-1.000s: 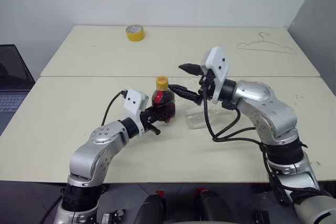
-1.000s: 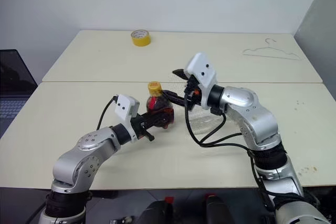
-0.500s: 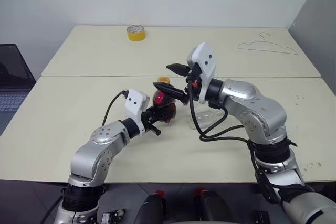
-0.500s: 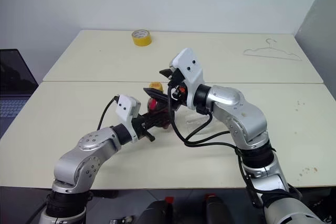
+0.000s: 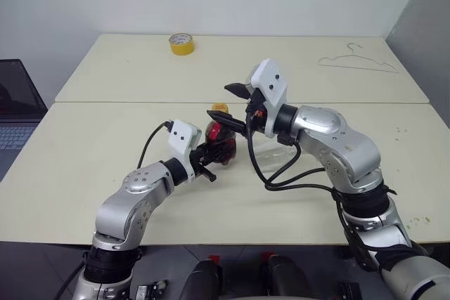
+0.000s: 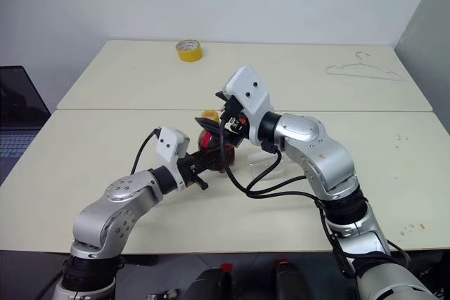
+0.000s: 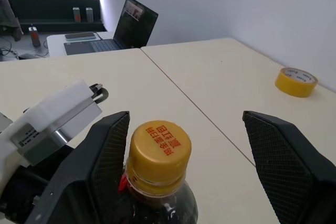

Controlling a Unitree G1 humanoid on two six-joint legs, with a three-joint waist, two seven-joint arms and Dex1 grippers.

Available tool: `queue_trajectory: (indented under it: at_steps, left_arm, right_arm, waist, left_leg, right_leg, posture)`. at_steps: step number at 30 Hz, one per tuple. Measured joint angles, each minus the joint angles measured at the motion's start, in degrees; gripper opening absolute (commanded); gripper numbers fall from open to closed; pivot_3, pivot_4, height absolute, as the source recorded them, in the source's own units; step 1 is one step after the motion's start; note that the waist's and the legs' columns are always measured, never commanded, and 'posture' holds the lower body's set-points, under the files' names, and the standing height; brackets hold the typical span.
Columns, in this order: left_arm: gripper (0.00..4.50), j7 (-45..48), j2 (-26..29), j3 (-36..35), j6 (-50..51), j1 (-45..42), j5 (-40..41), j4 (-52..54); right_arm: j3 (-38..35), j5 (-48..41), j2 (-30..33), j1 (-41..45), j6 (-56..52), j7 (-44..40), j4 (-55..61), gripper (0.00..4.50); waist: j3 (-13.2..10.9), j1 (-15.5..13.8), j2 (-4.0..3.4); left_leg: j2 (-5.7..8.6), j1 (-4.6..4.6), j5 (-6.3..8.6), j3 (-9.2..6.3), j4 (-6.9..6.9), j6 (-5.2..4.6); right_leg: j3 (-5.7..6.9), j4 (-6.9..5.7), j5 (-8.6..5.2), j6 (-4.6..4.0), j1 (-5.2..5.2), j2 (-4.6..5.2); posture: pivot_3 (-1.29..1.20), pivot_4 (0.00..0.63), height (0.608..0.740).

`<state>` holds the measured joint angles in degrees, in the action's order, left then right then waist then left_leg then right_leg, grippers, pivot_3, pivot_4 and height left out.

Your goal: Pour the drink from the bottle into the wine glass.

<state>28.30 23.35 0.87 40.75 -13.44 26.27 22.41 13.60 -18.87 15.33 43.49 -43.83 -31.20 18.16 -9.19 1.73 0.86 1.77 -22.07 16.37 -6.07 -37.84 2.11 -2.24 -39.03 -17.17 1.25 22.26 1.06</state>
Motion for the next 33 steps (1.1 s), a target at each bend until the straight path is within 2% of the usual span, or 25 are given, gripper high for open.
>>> queue_trajectory:
  at_steps: [15,27,33]
  left_arm:
    - [0.54,0.1,0.0,1.0,0.0,-0.3,-0.4,-0.3]
    - [0.54,0.8,0.0,1.0,-1.0,-0.4,-0.6,-0.3]
    - [0.54,1.1,0.2,1.0,-1.2,-0.4,-0.8,-0.3]
  right_arm:
    - [-0.3,-0.6,3.6,-2.1,1.6,-2.5,0.9,3.68]
    - [-5.6,-7.9,4.2,-2.2,-5.9,-2.5,2.5,3.68]
    - [-6.0,-10.9,6.7,-2.3,-8.0,-3.9,5.6,3.68]
  waist:
    - [0.0,0.0,0.00]
    - [0.0,0.0,0.00]
    - [0.0,0.0,0.00]
  left_leg:
    - [0.00,0.00,0.00,0.00,0.00,0.00]
    - [0.00,-0.01,0.01,0.00,0.00,-0.01]
    - [0.00,-0.01,0.11,0.00,0.00,-0.20]
  right_leg:
    - [0.00,0.00,0.00,0.00,-0.01,0.00]
    - [0.00,0.00,0.00,0.00,-0.01,0.00]
    - [0.00,0.01,0.00,0.00,-0.01,0.00]
  posture:
    - [0.00,0.150,0.740]
    - [0.00,0.150,0.740]
    - [0.00,0.150,0.740]
